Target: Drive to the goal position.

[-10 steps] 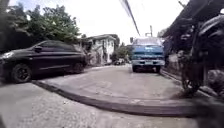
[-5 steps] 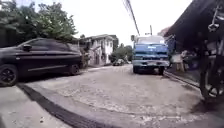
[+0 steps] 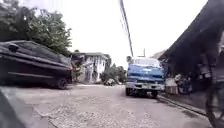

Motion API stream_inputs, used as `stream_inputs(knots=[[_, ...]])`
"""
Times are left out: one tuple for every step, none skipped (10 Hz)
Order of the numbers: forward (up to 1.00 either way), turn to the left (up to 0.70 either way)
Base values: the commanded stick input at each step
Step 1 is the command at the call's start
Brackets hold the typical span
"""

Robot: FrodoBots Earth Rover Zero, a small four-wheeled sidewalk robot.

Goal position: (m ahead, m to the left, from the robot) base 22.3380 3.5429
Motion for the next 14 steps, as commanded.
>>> stream_inputs(knots=[[1.0, 0.0], [1.0, 0.0], [1.0, 0.0], [1.0, 0.0], [1.0, 0.0], [1.0, 0.0], [1.0, 0.0], [1.0, 0.0], [1.0, 0.0], [1.0, 0.0], [1.0, 0.2], [1.0, 0.27], [1.0, 0.27], [1.0, 0.27]])
